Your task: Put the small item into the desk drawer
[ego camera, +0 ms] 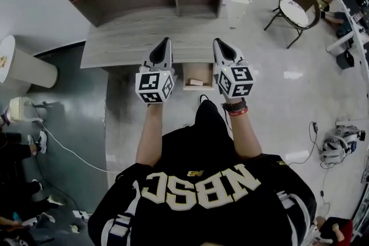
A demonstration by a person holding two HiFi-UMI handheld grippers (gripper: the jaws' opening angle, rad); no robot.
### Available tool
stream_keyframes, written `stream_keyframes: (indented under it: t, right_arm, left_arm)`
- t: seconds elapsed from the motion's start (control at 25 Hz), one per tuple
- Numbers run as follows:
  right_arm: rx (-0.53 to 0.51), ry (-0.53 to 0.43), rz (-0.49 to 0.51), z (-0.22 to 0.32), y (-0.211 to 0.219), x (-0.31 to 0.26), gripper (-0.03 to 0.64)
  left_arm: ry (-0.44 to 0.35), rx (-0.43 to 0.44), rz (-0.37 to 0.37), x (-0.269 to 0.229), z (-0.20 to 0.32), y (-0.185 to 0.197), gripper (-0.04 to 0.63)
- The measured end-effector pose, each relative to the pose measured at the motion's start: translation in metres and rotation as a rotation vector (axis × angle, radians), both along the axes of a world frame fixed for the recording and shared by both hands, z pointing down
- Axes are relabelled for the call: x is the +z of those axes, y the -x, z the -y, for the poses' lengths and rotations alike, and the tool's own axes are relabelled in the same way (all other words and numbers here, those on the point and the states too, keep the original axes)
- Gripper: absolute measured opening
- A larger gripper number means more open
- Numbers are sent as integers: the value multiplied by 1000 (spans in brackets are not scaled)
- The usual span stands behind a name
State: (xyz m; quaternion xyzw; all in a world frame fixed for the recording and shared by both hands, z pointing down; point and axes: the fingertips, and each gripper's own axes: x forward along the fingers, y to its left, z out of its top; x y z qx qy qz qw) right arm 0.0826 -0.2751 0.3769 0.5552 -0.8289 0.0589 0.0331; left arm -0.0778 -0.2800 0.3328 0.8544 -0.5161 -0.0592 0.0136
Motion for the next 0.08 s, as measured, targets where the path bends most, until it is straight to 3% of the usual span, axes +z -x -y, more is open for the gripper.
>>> stream_keyframes:
  t: [0.08]
  right_arm:
    - [-10,12,-2,4,5,6,11]
  left_arm:
    - [15,-2,1,8,4,2,14]
